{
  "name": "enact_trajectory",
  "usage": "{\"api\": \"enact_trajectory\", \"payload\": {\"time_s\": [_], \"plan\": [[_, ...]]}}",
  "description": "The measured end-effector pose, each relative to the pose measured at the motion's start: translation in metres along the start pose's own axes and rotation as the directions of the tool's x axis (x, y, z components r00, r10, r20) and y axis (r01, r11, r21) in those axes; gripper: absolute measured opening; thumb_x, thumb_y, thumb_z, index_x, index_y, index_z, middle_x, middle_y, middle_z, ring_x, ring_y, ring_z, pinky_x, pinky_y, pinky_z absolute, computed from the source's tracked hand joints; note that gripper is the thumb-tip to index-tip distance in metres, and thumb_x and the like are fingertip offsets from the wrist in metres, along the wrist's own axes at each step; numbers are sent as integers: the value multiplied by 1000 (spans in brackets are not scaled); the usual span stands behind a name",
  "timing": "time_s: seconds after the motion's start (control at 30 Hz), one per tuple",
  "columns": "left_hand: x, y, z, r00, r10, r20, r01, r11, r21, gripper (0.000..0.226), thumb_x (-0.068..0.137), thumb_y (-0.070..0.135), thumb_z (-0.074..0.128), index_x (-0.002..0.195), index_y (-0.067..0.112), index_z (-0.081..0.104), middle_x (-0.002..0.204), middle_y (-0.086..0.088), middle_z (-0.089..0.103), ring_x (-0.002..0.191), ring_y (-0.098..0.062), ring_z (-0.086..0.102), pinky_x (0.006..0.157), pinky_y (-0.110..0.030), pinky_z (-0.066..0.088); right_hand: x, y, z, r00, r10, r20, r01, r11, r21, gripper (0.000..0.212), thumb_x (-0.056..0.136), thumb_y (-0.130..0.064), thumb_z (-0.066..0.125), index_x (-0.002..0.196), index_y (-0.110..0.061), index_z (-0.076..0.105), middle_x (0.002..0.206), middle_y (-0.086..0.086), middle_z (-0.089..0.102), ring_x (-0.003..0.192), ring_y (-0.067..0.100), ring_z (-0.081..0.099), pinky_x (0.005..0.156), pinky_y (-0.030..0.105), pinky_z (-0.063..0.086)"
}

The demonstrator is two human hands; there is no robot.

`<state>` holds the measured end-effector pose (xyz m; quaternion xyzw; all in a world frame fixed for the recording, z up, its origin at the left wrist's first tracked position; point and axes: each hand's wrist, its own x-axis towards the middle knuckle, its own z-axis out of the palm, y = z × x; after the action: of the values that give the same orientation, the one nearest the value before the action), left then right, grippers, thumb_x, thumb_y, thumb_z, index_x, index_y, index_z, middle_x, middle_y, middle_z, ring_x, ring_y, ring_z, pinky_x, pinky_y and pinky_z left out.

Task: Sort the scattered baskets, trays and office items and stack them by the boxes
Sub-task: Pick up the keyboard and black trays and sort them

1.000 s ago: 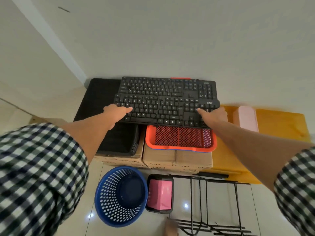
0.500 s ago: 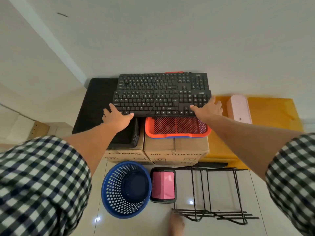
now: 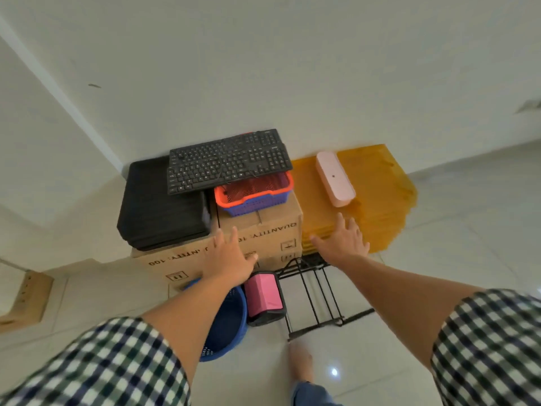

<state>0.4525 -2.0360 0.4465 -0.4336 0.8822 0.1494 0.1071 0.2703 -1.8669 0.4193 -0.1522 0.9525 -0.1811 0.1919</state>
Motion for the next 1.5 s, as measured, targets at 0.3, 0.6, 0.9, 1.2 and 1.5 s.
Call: {"api": "enact_trajectory", "payload": {"time_s": [0.3, 0.6, 0.9, 1.2, 1.5], "plan": [[-141, 96, 70, 966, 240, 97, -252, 956, 147, 90, 92, 69, 47, 160, 28, 6, 167, -7, 9, 152, -32, 12, 122, -54, 14, -158, 181, -23, 977, 213, 6, -213, 974, 80, 101, 87, -71, 55, 161, -23, 5, 169, 8, 6, 155, 30, 11, 120, 57, 20], [-228, 269, 183, 840, 436, 323, -510, 838, 193, 89, 92, 67, 49, 161, 27, 7, 168, -6, 6, 153, -31, 11, 122, -53, 15, -221, 395, -46, 855, 518, 29, -513, 835, 199, 100, 89, -69, 56, 161, -21, 6, 169, 9, 5, 155, 31, 11, 121, 58, 20], [-304, 432, 351, 745, 419, 519, -572, 801, 175, 90, 94, 65, 48, 161, 25, 2, 168, -7, 3, 153, -31, 10, 121, -51, 12, -222, 625, -43, 731, 666, 147, -681, 702, 209, 97, 88, -67, 60, 160, -21, 14, 168, 9, 12, 153, 30, 16, 121, 58, 20], [-281, 478, 607, 722, 239, 650, -414, 901, 129, 90, 93, 58, 58, 161, 21, 11, 165, -10, 20, 148, -32, 28, 117, -45, 29, -185, 871, 105, 522, 806, 279, -853, 494, 170, 100, 88, -67, 60, 161, -17, 13, 166, 11, 19, 151, 32, 24, 118, 53, 29], [-217, 464, 859, 722, -60, 689, 48, 998, 36, 75, 96, 47, 62, 149, 4, 33, 151, -15, 43, 134, -36, 44, 101, -39, 41, -105, 1069, 271, 313, 882, 353, -927, 203, 316, 97, 87, -60, 67, 153, -3, 23, 149, 21, 37, 133, 40, 44, 110, 54, 41]]}}
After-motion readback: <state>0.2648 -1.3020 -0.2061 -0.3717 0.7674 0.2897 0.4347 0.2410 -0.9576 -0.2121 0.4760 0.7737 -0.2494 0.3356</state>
